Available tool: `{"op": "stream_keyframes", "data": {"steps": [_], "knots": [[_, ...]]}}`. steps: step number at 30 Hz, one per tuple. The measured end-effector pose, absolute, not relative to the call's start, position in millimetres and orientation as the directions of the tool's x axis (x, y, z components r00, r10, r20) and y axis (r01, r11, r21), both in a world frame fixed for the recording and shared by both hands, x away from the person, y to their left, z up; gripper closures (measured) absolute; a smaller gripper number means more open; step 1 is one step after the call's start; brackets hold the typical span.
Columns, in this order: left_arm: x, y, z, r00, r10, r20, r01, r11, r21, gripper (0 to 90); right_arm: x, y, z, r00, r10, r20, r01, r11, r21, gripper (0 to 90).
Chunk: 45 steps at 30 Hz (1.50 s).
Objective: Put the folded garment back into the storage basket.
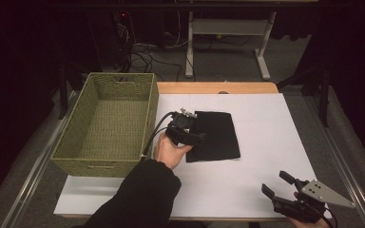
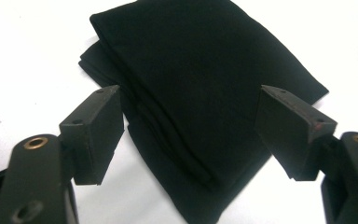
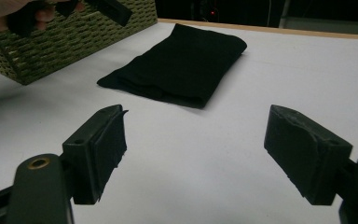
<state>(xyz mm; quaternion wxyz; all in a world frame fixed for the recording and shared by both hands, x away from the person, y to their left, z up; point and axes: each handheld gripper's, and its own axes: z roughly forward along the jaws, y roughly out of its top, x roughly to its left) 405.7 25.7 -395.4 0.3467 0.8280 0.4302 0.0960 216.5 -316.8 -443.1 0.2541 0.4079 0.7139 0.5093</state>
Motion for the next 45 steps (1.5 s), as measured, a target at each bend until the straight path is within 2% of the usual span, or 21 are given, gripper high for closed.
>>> {"op": "stream_keyframes", "data": {"steps": [24, 37, 45], "knots": [[457, 12, -417, 0.536, 0.833, -0.136, 0.747, -0.393, 0.536, 15.9, 217, -316, -444, -0.542, 0.839, 0.051, 0.325, 0.153, 0.933, 21.2], [475, 11, -441, 0.497, 0.851, -0.169, 0.798, -0.373, 0.474, 14.1, 217, -316, -444, -0.546, 0.836, 0.048, 0.326, 0.159, 0.932, 21.2], [479, 7, -452, 0.501, 0.836, -0.223, 0.814, -0.368, 0.449, 13.8, 217, -316, -444, -0.548, 0.835, 0.049, 0.326, 0.16, 0.932, 21.2]]}}
